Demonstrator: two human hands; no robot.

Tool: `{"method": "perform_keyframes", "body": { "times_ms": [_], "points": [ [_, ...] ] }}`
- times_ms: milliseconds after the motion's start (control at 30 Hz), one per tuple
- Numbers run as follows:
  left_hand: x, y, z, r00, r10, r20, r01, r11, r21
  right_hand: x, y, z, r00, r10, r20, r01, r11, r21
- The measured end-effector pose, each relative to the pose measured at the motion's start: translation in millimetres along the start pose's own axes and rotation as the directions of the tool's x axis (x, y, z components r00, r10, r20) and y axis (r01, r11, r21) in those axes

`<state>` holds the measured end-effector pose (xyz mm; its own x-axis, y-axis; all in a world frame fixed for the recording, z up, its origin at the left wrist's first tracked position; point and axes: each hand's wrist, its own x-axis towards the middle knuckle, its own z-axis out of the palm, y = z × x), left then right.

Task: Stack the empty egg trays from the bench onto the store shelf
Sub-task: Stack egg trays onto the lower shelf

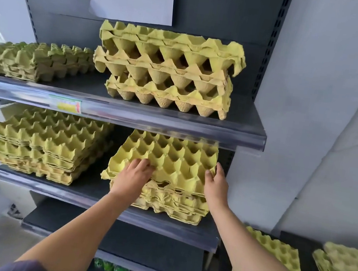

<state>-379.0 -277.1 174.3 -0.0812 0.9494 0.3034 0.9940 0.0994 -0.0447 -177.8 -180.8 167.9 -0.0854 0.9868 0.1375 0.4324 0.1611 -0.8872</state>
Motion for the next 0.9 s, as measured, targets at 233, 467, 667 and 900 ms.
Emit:
{"method": "perform_keyframes", "body": {
  "times_ms": [233,467,667,900],
  "points": [
    [22,-9,12,0.999,0.046,-0.014,-0.047,0.998,-0.053,20,0,6,0.996,0.046,-0.082,-0.047,0.999,-0.015],
    [21,-10,16,0.997,0.056,-0.059,-0.064,0.988,-0.139,24,-3,5,0.991,0.095,-0.092,-0.096,0.995,-0.006],
    [22,-5,9,0.999,0.051,-0.011,-0.052,0.998,-0.046,19,-2,-1,0.995,0.094,-0.026,-0.096,0.991,-0.087],
    [19,10,-16,0.982,0.144,-0.121,-0.142,0.99,0.025,-8,-3,-22,0.995,-0.103,0.02,0.103,0.917,-0.385]
  ]
}}
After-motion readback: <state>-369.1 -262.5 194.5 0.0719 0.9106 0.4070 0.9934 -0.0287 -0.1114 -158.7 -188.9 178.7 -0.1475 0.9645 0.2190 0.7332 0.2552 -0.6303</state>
